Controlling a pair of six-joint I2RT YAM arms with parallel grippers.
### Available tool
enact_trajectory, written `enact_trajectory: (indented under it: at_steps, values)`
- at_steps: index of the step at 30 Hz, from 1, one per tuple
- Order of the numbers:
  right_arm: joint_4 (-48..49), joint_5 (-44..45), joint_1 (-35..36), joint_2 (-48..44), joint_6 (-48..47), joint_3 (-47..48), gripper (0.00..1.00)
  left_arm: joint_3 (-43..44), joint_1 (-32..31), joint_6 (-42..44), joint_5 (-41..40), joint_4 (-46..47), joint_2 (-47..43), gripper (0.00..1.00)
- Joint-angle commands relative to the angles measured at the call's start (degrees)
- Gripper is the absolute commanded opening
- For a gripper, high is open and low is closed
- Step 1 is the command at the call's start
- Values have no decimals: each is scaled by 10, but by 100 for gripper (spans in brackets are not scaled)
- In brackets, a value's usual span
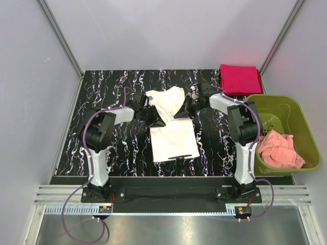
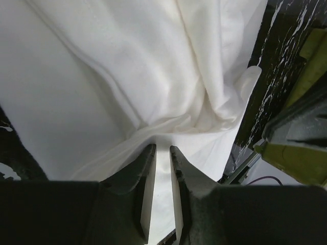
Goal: Fold and stack the t-shirts
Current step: Fold the tshirt
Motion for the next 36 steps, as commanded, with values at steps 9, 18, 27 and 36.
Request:
enact_trajectory:
  at_steps: [9,18,27,36]
  values:
    - [116,-43,24,66,60,-26,0,-10,16,-12,7,33,-3,23]
    - [109,-6,-7,92,27,-43,0,-17,28,66,-36,-23,-4,22]
    - [-72,113,-12,-3,-97,8,0,-3,28,145,-60,-98,-88,36]
    - [-235,218,-20,-91,-147,40,39,18,27,159,-150,-268,-212,63]
